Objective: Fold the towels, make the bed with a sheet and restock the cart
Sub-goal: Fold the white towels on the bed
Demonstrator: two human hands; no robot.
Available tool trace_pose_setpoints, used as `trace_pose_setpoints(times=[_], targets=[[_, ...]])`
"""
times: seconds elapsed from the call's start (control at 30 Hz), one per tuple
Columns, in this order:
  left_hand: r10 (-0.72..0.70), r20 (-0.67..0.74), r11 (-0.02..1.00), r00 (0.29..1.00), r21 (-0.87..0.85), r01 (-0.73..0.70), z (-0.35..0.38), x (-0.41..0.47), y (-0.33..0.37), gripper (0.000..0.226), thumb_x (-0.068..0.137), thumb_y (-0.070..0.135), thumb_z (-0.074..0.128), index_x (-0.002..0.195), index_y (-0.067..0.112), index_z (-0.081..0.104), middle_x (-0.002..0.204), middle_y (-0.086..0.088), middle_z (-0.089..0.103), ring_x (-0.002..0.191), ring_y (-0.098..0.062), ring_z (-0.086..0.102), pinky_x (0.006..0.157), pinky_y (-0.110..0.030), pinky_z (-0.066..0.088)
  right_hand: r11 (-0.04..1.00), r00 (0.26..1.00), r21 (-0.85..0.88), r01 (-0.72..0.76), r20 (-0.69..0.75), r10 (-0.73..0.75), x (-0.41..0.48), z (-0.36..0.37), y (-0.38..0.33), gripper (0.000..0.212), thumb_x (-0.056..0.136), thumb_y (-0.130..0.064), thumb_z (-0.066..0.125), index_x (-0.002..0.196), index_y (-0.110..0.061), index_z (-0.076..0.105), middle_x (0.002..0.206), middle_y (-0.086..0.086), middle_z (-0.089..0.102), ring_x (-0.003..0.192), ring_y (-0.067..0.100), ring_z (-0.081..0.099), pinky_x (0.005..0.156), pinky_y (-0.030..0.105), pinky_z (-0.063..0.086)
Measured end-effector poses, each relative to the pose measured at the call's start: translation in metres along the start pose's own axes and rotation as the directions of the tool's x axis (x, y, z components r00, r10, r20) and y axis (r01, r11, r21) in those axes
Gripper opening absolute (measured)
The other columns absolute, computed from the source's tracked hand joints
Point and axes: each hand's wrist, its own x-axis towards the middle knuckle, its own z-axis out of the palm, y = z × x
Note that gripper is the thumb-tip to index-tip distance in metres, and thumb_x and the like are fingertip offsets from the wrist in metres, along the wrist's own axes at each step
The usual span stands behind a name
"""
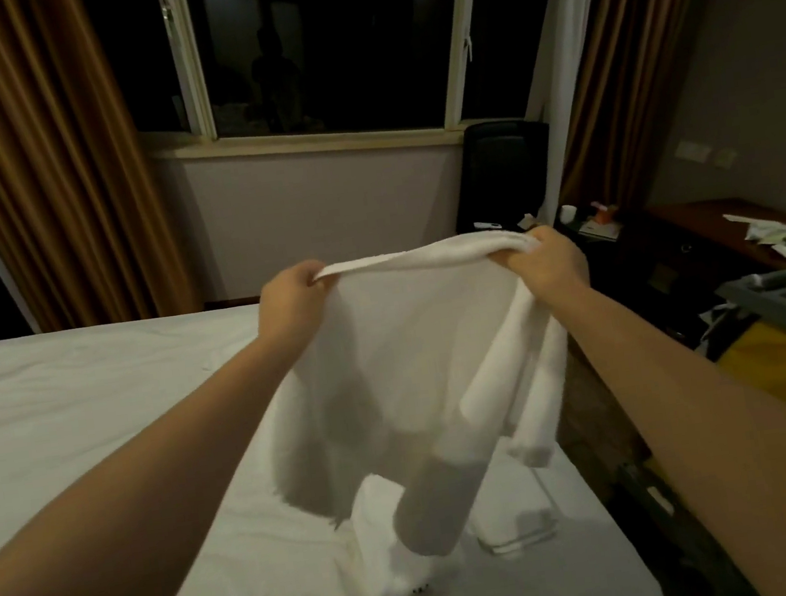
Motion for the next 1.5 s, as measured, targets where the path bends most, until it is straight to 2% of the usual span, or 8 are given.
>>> trace_pose_setpoints(times=[0.23, 0.53, 0.73, 0.83, 1.03, 1.23, 1.37, 1.5], targets=[[-0.079, 0.072, 0.986, 0.994, 0.155, 0.067, -0.010, 0.001, 0.002, 0.052, 0.089, 0.049, 0.057, 0.061, 0.005, 0.055, 0.059, -0.010, 0.048, 0.060, -0.024, 0.047, 0.055, -0.032, 0.031, 0.994, 0.997, -0.108, 0.028, -0.065, -0.035, 0.004, -0.013, 0.009, 0.031, 0.092, -0.043, 0.057, 0.105, -0.015, 0.060, 0.107, 0.006, 0.059, 0.097, 0.026, 0.053, 0.073, 0.028, 0.033], [-0.251, 0.033, 0.965, 0.968, -0.077, 0.252, -0.012, -0.013, -0.004, 0.040, 0.095, 0.041, 0.050, 0.087, 0.006, 0.068, 0.081, -0.010, 0.061, 0.079, -0.027, 0.058, 0.069, -0.032, 0.040, 0.987, 0.993, -0.153, 0.043, -0.101, -0.059, -0.007, -0.020, 0.041, 0.012, 0.097, -0.017, 0.047, 0.101, -0.016, 0.058, 0.098, 0.006, 0.056, 0.084, 0.022, 0.049, 0.069, 0.030, 0.038], [-0.393, 0.243, 0.871, 0.887, -0.210, 0.444, 0.005, -0.026, 0.026, 0.040, 0.099, 0.034, 0.042, 0.106, 0.001, 0.063, 0.104, -0.016, 0.060, 0.093, -0.030, 0.056, 0.081, -0.033, 0.043, 0.975, 0.971, -0.216, -0.061, 0.213, 0.108, -0.016, 0.003, 0.011, 0.033, 0.096, -0.013, 0.040, 0.127, -0.003, 0.048, 0.114, 0.018, 0.054, 0.099, 0.033, 0.054, 0.077, 0.035, 0.045], [-0.395, 0.408, 0.729, 0.823, -0.406, 0.551, 0.016, -0.038, 0.046, 0.023, 0.098, 0.015, 0.044, 0.094, 0.001, 0.061, 0.094, -0.013, 0.059, 0.084, -0.025, 0.055, 0.074, -0.029, 0.044, 0.957, 0.894, 0.225, -0.184, 0.443, 0.068, -0.037, 0.010, -0.024, 0.040, 0.092, 0.000, 0.041, 0.132, -0.002, 0.046, 0.098, 0.011, 0.054, 0.083, 0.023, 0.055, 0.058, 0.025, 0.048], [-0.144, 0.363, 0.793, 0.920, -0.514, 0.327, 0.013, -0.050, 0.067, 0.023, 0.096, 0.015, 0.050, 0.112, 0.029, 0.043, 0.097, -0.007, 0.058, 0.081, -0.021, 0.059, 0.066, -0.030, 0.051, 0.809, 0.740, 0.525, -0.263, 0.648, -0.180, -0.059, 0.017, -0.066, 0.069, 0.093, 0.002, 0.048, 0.150, -0.027, 0.022, 0.151, 0.011, 0.028, 0.093, 0.016, 0.058, 0.066, 0.027, 0.057], [-0.155, 0.436, 0.677, 0.887, -0.606, 0.417, -0.002, -0.050, 0.068, 0.017, 0.094, 0.028, 0.051, 0.096, 0.016, 0.063, 0.092, -0.004, 0.064, 0.087, -0.020, 0.060, 0.080, -0.033, 0.049, 0.808, 0.821, 0.578, -0.112, 0.512, -0.252, -0.059, 0.024, -0.070, 0.030, 0.096, -0.005, 0.049, 0.122, -0.022, 0.052, 0.106, 0.001, 0.053, 0.094, 0.016, 0.061, 0.069, 0.024, 0.058], [-0.005, 0.328, 0.962, 0.945, -0.257, 0.094, 0.002, -0.043, 0.063, 0.035, 0.084, 0.042, 0.065, 0.110, 0.021, 0.054, 0.095, 0.008, 0.058, 0.088, -0.012, 0.057, 0.079, -0.028, 0.049, 0.848, 0.874, 0.526, -0.057, 0.437, -0.212, -0.055, 0.033, -0.072, 0.021, 0.095, -0.004, 0.049, 0.109, -0.018, 0.057, 0.110, 0.005, 0.055, 0.103, 0.021, 0.058, 0.078, 0.029, 0.057], [0.101, 0.239, 0.989, 0.966, -0.129, -0.072, 0.008, -0.040, 0.058, 0.035, 0.086, 0.029, 0.067, 0.113, 0.016, 0.050, 0.096, 0.001, 0.056, 0.087, -0.018, 0.054, 0.077, -0.031, 0.045, 0.908, 0.853, 0.392, 0.151, 0.412, -0.320, -0.052, 0.027, -0.070, 0.015, 0.092, -0.019, 0.060, 0.107, -0.020, 0.061, 0.098, -0.006, 0.058, 0.097, 0.013, 0.060, 0.080, 0.027, 0.056]])
